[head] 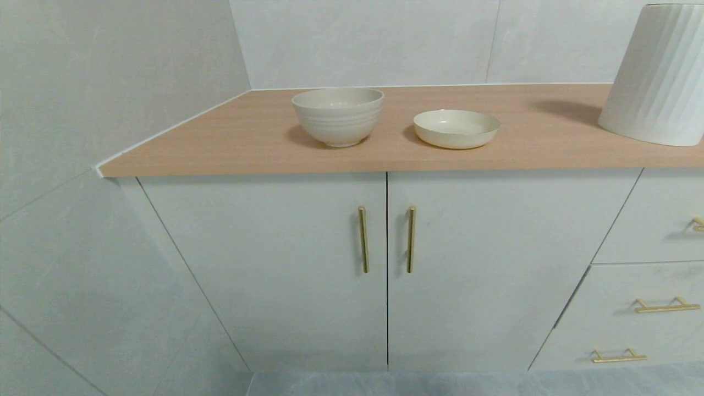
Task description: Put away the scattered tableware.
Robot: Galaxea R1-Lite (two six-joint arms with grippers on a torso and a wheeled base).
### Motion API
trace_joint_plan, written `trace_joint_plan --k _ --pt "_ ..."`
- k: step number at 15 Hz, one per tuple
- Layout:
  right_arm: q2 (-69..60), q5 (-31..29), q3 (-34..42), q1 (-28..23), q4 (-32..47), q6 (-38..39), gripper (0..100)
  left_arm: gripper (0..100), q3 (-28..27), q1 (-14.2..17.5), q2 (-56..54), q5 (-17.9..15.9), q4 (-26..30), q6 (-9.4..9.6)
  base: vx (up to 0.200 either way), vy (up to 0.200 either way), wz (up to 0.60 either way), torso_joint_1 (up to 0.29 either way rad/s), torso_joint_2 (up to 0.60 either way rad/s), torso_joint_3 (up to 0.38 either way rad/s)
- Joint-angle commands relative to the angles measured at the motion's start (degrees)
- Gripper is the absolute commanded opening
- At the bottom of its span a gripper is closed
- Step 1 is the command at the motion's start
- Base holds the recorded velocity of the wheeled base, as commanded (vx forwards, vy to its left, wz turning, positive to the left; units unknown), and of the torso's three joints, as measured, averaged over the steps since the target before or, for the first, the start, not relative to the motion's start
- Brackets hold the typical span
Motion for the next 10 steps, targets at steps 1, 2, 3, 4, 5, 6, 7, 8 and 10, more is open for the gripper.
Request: trace_joint_plan --k 1,2,3,4,5,6,7,8,10 --pt "-0.05 0.05 -0.08 0.01 -0.2 0.0 100 100 0.0 0.02 0.0 0.01 -0.01 -0.02 0.0 0.0 0.0 0.0 0.0 0.0" --pt "0.74 2.43 -3.86 0.27 -0.64 1.05 100 100 0.0 0.02 0.0 0.01 -0.01 -0.11 0.0 0.0 0.0 0.0 0.0 0.0" --pt "4.7 6.38 -11.33 1.5 -0.11 6.41 100 100 0.0 0.02 0.0 0.01 -0.1 -0.02 0.0 0.0 0.0 0.0 0.0 0.0" --pt "11.11 10.6 -15.81 3.79 1.03 8.52 100 100 0.0 0.02 0.0 0.01 -0.1 -0.02 0.0 0.0 0.0 0.0 0.0 0.0" --pt "18.06 15.0 -17.57 6.16 1.38 8.26 100 100 0.0 0.02 0.0 0.01 -0.01 -0.02 0.0 0.0 0.0 0.0 0.0 0.0" --pt "21.75 16.75 -17.92 7.3 1.12 7.91 100 100 0.0 0.02 0.0 0.01 -0.01 -0.02 0.0 0.0 0.0 0.0 0.0 0.0" --pt "35.55 20.71 -20.03 11.17 -0.02 5.27 100 100 0.0 0.02 0.0 0.01 -0.01 -0.02 0.0 0.0 0.0 0.0 0.0 0.0" --pt "44.16 21.15 -21.52 13.19 -3.01 3.25 100 100 0.0 0.02 0.0 0.01 -0.01 -0.11 0.0 0.0 0.0 0.0 0.0 0.0" --pt "59.72 21.15 -25.57 18.47 -13.03 3.07 100 100 0.0 0.02 0.0 0.01 -0.01 -0.02 0.0 0.0 0.0 0.0 0.0 0.0"
